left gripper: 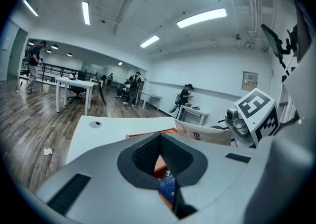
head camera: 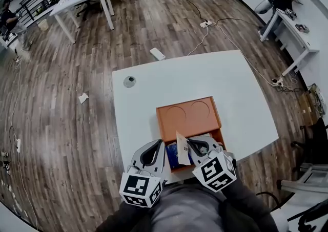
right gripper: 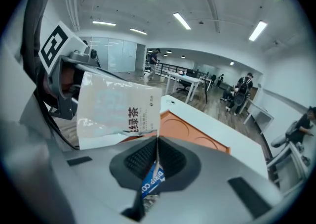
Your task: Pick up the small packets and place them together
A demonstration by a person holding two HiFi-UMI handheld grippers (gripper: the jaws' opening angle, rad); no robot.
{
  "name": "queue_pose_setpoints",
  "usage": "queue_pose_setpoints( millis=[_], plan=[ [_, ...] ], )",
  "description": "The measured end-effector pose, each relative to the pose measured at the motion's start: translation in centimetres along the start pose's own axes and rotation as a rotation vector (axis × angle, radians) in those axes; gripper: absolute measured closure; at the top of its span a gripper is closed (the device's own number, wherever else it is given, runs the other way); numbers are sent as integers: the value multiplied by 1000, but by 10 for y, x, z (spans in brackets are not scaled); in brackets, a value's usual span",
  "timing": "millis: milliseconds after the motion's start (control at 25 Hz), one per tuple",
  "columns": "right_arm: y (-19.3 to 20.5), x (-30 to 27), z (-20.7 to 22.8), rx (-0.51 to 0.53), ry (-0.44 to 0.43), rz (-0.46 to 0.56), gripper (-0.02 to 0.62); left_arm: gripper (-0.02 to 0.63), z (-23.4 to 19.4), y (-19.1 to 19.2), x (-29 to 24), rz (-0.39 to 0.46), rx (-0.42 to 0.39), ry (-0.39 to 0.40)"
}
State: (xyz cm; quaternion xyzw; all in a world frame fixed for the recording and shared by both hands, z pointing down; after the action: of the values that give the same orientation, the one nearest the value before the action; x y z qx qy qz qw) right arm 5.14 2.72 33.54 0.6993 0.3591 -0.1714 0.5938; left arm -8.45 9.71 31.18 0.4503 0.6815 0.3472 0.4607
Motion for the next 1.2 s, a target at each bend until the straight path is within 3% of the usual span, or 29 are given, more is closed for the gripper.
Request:
queue_pose_setpoints(
  millis=[200, 440, 840, 1200],
  plan=[
    [-12, -7, 28, 14, -1, 48, 584, 606, -3, -2, -7, -13, 12, -48],
    [-22, -31, 59, 2, -61, 102, 583, 606, -8, 0, -14, -34, 42, -137],
    [0, -76, 97, -56, -99, 18, 579, 606, -33, 3, -34, -69, 98, -237],
    [20, -81, 104, -67, -122, -27, 473, 606, -36, 12, -48, -101, 114, -230]
  ],
)
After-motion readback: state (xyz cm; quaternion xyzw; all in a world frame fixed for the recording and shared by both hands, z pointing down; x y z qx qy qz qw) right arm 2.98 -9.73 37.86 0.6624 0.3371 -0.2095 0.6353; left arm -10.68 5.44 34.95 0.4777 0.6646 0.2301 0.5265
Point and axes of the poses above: the fingertips, and each gripper's own axes: x backward along the fingers, z to its right, y out of its underside, the point moved 7 cm from there along x, backward along the fingers, and after that the axes turned 5 degrees about x, right-handed, at the moved point
